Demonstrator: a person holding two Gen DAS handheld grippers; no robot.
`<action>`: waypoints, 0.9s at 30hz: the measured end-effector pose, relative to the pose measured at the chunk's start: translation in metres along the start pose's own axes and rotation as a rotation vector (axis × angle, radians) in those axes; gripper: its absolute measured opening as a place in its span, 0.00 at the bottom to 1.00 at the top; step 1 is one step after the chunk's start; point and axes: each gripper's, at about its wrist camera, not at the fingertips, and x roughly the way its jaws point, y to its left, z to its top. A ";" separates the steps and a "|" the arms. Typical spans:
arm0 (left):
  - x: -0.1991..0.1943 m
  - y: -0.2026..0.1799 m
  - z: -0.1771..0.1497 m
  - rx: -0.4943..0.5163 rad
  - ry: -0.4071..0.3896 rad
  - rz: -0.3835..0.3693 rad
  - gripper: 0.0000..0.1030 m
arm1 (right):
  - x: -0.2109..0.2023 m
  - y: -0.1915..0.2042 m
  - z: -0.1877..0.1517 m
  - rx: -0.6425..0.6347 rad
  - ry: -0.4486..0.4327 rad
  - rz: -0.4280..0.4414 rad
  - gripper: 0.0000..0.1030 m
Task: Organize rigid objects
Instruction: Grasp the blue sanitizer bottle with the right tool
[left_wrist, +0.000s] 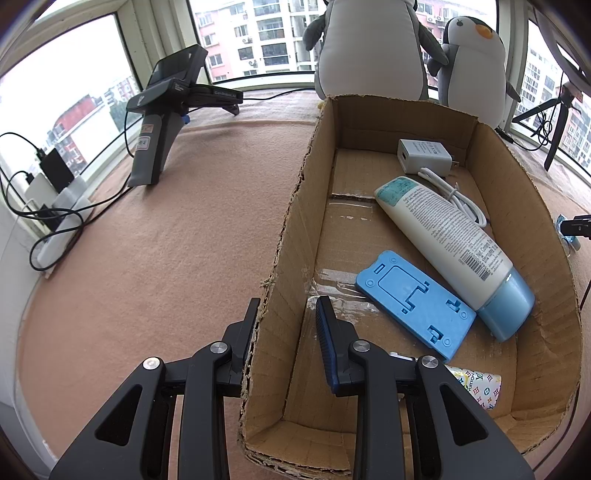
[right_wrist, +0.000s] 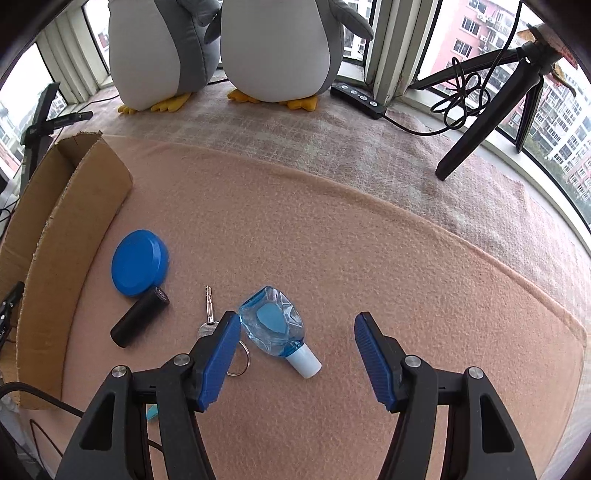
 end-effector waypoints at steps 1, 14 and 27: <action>0.000 0.000 0.000 0.000 0.000 0.000 0.26 | 0.000 -0.002 0.000 0.006 0.000 -0.004 0.58; 0.000 -0.001 0.000 0.002 -0.003 0.003 0.26 | 0.003 -0.006 -0.013 0.001 0.000 -0.036 0.46; -0.001 0.000 -0.001 -0.002 -0.003 0.001 0.26 | 0.001 0.002 -0.008 -0.002 -0.010 -0.025 0.27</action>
